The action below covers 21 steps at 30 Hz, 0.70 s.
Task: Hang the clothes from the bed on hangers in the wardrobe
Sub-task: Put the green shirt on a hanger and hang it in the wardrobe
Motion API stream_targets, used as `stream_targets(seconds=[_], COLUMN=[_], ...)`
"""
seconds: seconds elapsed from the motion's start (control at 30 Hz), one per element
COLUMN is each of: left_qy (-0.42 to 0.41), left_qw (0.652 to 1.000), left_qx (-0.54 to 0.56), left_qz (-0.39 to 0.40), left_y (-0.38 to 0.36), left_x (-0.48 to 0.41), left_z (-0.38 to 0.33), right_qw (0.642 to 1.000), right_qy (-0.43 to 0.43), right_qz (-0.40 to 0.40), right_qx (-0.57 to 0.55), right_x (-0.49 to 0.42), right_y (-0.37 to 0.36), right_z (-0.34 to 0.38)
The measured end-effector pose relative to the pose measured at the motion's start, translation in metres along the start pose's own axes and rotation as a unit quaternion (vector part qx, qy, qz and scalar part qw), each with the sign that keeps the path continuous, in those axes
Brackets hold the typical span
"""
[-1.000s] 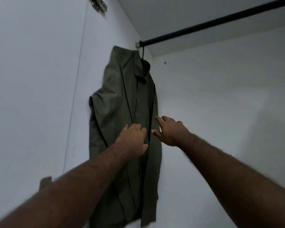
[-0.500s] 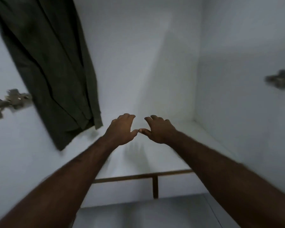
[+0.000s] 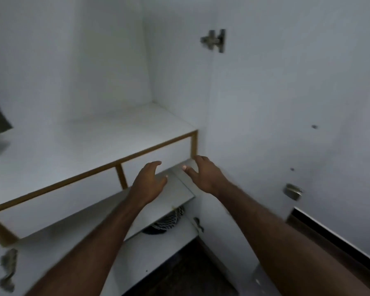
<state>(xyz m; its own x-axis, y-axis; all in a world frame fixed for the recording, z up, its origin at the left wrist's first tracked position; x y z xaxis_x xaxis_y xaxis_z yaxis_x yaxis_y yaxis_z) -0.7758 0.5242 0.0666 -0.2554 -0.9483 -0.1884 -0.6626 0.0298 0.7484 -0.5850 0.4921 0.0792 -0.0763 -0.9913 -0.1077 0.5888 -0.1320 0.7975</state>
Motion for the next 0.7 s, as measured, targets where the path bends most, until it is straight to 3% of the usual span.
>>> stream_targets(seconds=[0.17, 0.3, 0.4, 0.6, 0.7], left_qy=[-0.032, -0.022, 0.029, 0.159, 0.175], left_qw=[0.995, 0.976, 0.945, 0.847, 0.803], left_qx=[0.074, 0.172, 0.251, 0.385, 0.415], left_qz=[0.062, 0.132, 0.206, 0.331, 0.389], left_y=[-0.089, -0.169, -0.233, -0.317, -0.345], left_x=[0.044, 0.093, 0.151, 0.27, 0.315], left_z=[-0.07, -0.141, -0.185, -0.247, -0.282], right_qw=[0.99, 0.958, 0.905, 0.777, 0.717], right_qy=[-0.099, -0.181, -0.245, -0.357, -0.391], right_qz=[-0.066, -0.134, -0.223, -0.374, -0.432], right_qx=[-0.074, -0.18, -0.268, -0.36, -0.382], right_x=[0.101, 0.195, 0.282, 0.437, 0.497], right_y=[0.031, 0.05, 0.068, 0.082, 0.088], right_z=[-0.095, -0.157, -0.206, -0.269, -0.284])
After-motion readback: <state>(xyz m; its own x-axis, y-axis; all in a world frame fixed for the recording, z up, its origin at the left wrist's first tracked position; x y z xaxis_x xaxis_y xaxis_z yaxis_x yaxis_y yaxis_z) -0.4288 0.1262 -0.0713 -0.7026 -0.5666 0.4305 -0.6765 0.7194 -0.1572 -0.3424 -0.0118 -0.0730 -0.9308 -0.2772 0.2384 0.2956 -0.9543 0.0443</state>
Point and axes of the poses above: each hand's wrist, its own x-axis away from the middle knuckle, its own y-axis out of the back of the hand, z = x × y, the point moved 4 cm from there along -x, towards the middle knuckle, and after that the axes turned 1 degree about -x, right-handed, at the moved point
